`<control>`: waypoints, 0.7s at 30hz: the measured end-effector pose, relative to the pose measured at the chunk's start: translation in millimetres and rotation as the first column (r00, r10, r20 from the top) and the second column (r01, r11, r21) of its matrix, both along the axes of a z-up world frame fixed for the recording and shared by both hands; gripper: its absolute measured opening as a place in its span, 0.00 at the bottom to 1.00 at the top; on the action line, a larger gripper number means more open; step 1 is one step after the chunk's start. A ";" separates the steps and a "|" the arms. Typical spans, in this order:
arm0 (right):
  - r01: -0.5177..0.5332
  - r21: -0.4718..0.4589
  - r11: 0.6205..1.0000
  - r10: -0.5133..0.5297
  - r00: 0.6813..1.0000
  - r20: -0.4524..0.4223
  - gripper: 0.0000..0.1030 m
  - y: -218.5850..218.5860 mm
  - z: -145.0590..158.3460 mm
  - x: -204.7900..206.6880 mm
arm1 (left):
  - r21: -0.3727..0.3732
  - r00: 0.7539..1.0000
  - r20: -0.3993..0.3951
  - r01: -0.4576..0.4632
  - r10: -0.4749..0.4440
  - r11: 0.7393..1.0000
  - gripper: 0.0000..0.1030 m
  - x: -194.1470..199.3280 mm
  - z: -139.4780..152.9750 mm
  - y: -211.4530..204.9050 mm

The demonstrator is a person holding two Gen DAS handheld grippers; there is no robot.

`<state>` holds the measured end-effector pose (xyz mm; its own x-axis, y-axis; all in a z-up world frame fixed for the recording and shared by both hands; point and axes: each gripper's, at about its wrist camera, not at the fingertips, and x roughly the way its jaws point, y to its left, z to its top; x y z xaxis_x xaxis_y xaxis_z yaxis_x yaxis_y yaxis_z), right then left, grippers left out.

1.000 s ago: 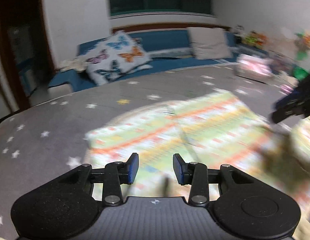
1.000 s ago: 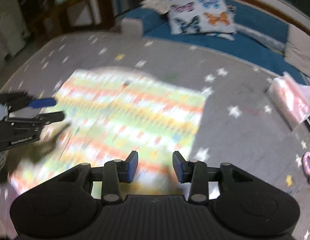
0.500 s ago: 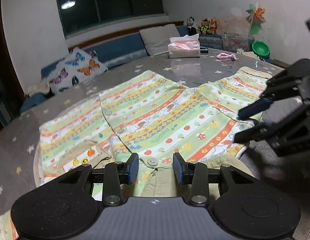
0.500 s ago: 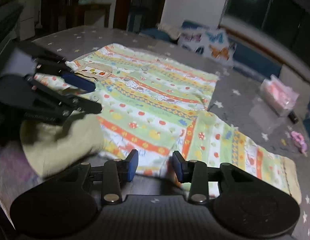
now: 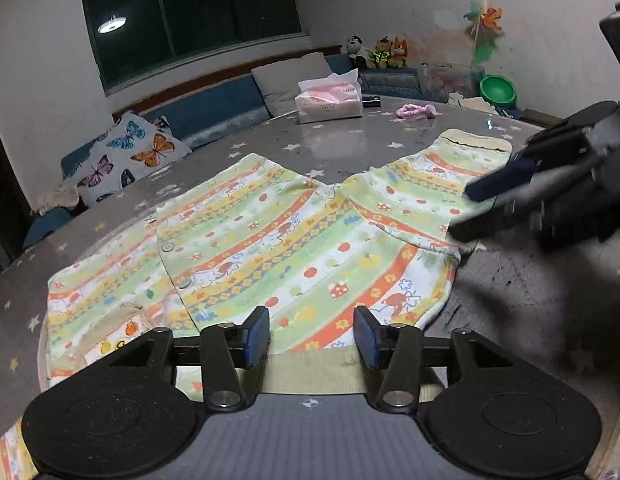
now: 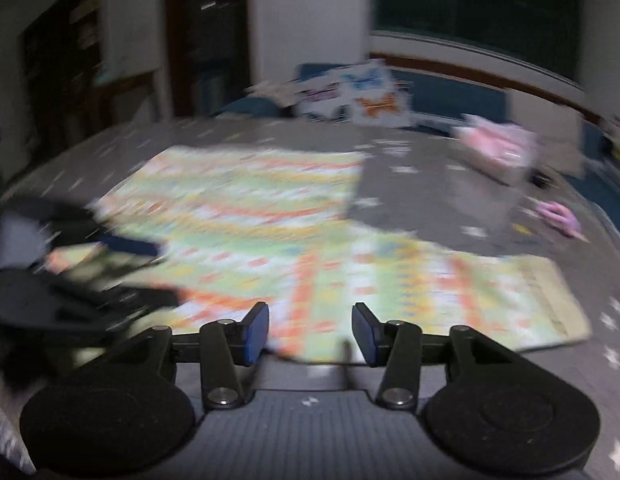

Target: Fold clothes

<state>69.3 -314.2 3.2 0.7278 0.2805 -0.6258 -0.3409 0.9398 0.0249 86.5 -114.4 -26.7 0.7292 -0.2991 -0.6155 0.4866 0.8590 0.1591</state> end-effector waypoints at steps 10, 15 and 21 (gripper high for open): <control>0.394 0.001 0.919 -0.394 0.919 0.008 0.51 -110.2 -13.6 48.9 | -0.023 1.000 0.013 0.009 -0.009 1.000 0.74 -0.6 9.6 -9.3; 0.460 -0.007 0.888 -0.460 0.888 -0.012 0.56 -134.2 -25.4 59.1 | -0.038 1.000 0.000 -0.014 0.014 0.999 0.77 2.2 11.1 -8.6; 0.440 0.003 0.898 -0.440 0.898 -0.013 0.37 -132.6 -31.4 55.4 | -0.033 1.000 -0.010 -0.026 0.026 0.999 0.81 3.6 8.6 -10.5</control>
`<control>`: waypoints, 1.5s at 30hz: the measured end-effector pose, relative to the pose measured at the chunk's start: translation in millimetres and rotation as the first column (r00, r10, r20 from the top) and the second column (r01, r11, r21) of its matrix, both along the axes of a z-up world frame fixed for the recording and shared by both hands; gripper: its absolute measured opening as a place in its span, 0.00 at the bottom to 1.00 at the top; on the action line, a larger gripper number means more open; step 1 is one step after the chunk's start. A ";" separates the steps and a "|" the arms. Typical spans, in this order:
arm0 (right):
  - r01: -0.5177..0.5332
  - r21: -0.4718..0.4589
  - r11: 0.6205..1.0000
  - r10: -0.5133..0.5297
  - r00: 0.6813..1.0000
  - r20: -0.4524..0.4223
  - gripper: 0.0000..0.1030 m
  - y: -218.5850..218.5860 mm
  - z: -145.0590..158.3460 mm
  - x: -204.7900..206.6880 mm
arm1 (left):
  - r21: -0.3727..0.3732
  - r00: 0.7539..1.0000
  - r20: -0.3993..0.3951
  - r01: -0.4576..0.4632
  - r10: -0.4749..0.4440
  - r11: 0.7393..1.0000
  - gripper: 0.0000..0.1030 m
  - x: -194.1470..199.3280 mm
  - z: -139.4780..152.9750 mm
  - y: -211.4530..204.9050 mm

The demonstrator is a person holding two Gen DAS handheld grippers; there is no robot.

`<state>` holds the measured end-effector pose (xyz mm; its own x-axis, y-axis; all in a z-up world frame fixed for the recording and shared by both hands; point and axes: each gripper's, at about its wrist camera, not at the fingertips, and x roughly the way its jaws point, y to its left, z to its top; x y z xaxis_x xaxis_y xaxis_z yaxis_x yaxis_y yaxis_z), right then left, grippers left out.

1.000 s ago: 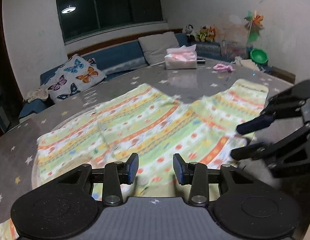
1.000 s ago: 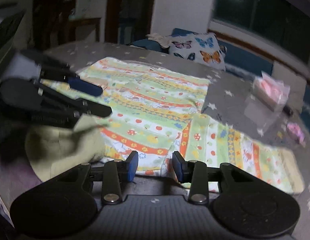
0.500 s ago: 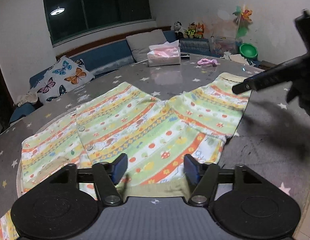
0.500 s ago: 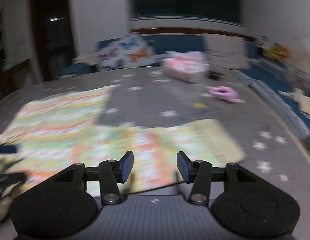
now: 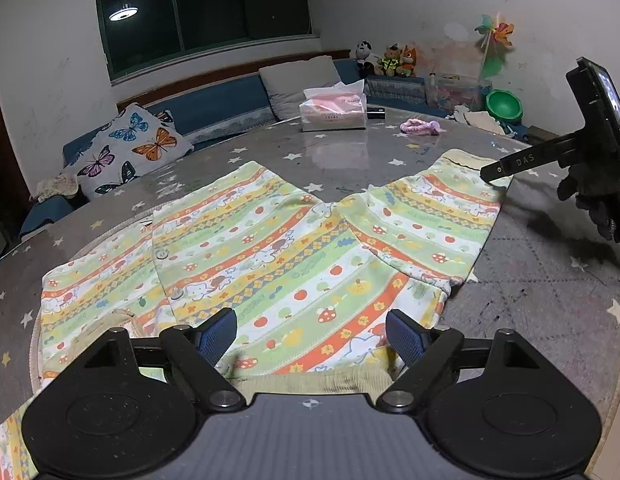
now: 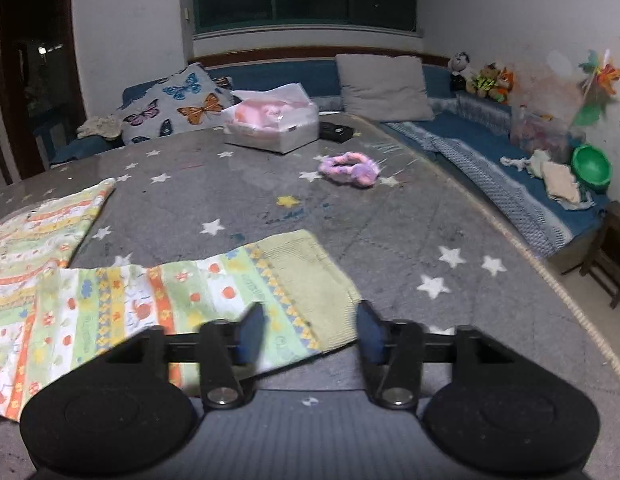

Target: Fold clothes

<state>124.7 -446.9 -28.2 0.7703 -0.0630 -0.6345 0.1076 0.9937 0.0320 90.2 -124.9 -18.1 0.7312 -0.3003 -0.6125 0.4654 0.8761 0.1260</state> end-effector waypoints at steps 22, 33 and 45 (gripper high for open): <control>-0.316 0.218 0.923 0.274 0.940 0.205 0.06 81.5 108.7 -21.2 | -0.053 0.992 0.022 -0.124 0.125 0.991 0.90 -10.0 7.4 46.0; -0.615 0.176 0.769 0.573 0.784 0.237 0.06 219.1 128.5 -6.2 | -0.084 0.977 0.016 -0.208 0.210 0.974 0.90 -30.5 3.0 83.9; -0.711 0.209 0.671 0.705 0.700 0.115 0.14 272.8 89.6 -6.3 | -0.094 0.964 -0.008 -0.264 0.264 0.960 0.89 -40.4 -0.6 108.7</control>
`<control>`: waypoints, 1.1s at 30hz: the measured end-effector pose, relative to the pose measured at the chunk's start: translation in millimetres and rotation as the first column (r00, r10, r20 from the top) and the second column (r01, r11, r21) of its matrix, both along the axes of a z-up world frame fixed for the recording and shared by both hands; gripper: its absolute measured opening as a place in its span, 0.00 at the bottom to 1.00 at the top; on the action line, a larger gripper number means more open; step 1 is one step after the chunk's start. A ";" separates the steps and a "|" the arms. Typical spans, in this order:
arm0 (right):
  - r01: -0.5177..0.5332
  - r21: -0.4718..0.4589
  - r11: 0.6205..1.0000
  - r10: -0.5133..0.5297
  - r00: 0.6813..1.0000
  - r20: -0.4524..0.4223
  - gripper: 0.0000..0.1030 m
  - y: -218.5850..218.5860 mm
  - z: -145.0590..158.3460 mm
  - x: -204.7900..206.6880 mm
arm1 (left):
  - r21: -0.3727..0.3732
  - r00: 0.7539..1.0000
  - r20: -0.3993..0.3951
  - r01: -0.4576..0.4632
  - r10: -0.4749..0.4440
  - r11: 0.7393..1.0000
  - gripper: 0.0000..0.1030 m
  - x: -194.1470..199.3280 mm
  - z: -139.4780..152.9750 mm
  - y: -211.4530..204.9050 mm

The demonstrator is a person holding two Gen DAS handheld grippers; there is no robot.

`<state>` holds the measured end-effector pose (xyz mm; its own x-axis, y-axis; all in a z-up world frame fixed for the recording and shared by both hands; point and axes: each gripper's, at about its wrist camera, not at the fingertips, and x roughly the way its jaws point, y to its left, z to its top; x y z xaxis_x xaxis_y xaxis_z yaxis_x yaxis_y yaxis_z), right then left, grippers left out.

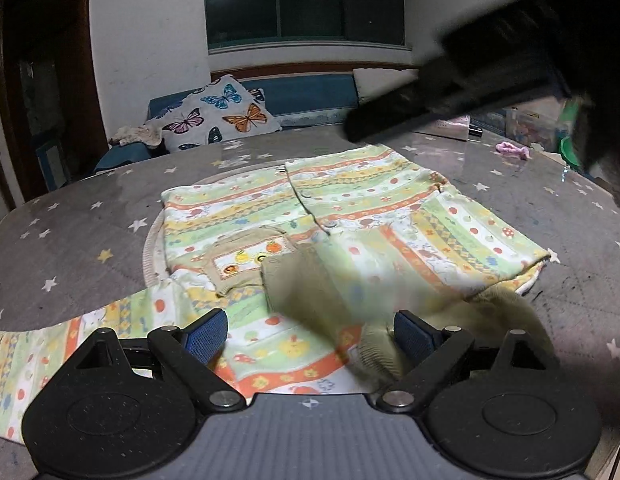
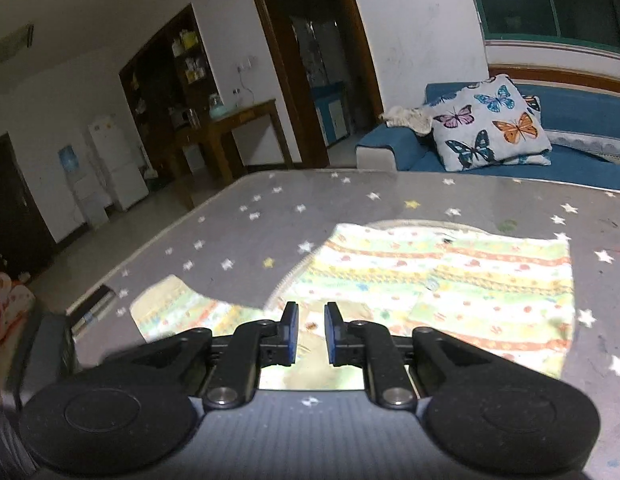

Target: Fold clothes

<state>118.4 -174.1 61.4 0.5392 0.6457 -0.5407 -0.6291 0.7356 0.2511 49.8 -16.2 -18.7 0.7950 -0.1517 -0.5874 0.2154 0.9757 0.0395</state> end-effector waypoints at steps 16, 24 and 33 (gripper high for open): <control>0.178 -0.196 0.964 -0.199 0.976 -0.093 0.18 -85.0 -57.5 5.6 | -0.049 1.000 -0.017 -0.018 0.017 0.999 0.53 15.7 12.2 8.8; 0.220 -0.190 0.957 -0.236 0.970 -0.066 0.24 -86.0 -57.2 31.9 | -0.045 0.999 -0.046 -0.004 0.002 0.999 0.42 35.0 4.7 0.0; 0.213 -0.216 0.953 -0.228 0.972 -0.049 0.32 -67.4 -62.3 32.1 | -0.079 0.997 -0.066 -0.036 0.030 0.996 0.40 35.2 -1.2 15.0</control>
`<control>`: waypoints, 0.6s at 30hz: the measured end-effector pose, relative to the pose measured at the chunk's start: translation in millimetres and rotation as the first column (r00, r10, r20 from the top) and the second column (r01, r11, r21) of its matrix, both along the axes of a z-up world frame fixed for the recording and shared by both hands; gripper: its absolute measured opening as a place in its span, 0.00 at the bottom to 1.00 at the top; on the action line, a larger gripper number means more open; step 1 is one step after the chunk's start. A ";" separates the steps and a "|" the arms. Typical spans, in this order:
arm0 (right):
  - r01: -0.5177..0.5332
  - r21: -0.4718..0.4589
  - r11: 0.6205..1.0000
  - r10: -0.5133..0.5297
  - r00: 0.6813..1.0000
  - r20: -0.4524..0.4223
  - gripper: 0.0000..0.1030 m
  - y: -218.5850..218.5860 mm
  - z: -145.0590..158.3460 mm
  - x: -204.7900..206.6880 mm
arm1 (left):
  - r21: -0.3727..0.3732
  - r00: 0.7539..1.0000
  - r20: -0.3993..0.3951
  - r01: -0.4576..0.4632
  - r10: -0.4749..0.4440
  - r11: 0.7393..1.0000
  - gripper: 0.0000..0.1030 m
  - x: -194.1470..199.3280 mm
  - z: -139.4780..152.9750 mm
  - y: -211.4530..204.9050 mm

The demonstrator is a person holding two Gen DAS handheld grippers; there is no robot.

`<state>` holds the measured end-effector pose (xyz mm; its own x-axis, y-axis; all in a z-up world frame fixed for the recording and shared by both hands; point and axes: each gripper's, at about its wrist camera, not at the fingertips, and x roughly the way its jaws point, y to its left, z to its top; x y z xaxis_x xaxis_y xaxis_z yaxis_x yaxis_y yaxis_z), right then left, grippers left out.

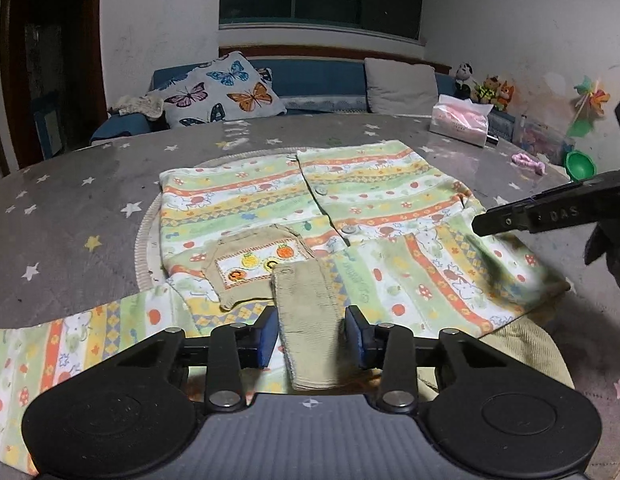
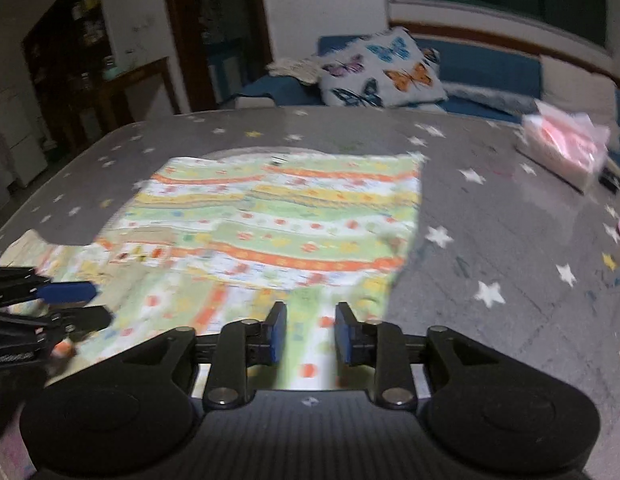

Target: Fold clothes

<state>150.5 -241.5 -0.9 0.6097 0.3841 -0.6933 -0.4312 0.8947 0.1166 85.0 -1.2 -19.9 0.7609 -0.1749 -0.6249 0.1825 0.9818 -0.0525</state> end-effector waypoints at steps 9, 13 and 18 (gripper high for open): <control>-0.197 -0.031 0.980 0.198 0.979 0.047 0.38 62.2 8.0 -30.3 | 0.009 0.986 0.017 -0.163 0.163 0.987 0.56 -28.4 8.9 46.4; -0.260 -0.064 0.964 0.264 0.962 0.075 0.40 91.7 6.7 -41.6 | 0.017 0.957 0.026 -0.291 0.291 0.957 0.68 -43.8 10.9 83.7; -0.316 -0.100 0.943 0.326 0.940 0.100 0.47 116.5 3.1 -54.8 | 0.001 0.887 0.025 -0.462 0.462 0.887 0.69 -64.6 11.4 133.1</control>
